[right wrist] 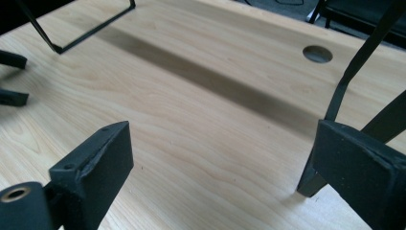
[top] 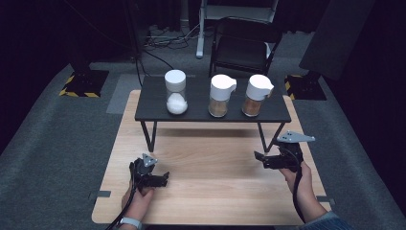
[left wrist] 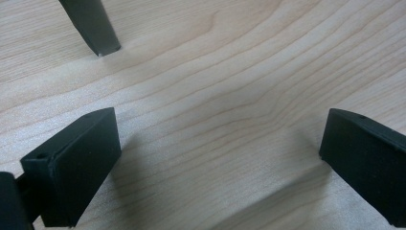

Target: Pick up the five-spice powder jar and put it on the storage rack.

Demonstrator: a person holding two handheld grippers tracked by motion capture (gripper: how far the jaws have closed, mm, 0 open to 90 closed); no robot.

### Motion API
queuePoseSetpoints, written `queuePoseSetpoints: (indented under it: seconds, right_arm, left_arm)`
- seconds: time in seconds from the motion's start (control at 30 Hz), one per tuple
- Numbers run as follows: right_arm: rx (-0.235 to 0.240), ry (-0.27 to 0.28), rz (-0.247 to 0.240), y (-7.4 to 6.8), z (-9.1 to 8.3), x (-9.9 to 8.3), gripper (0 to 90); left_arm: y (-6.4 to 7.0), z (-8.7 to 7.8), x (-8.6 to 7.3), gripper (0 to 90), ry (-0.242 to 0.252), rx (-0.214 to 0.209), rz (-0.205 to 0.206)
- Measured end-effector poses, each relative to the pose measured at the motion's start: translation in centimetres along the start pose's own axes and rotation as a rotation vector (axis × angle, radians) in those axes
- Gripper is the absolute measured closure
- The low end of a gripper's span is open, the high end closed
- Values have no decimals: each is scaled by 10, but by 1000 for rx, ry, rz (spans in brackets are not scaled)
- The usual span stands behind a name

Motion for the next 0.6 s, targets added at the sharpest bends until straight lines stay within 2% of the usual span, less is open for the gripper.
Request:
queuePoseSetpoints:
  seconds: [0.6]
  right_arm:
    - [38,-46,51,1,22,-33,69]
  left_arm:
    - [2,0,0,0,3,9,-11]
Point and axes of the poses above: each handheld gripper's, and its own axes: z roughly forward along the jaws, x roughly out of its top, y roughly to its right, the point moved 5 cm from there along z, roughly forward along the jaws, and after that the axes turned 15 degrees about -z, right-handed, at the moved point
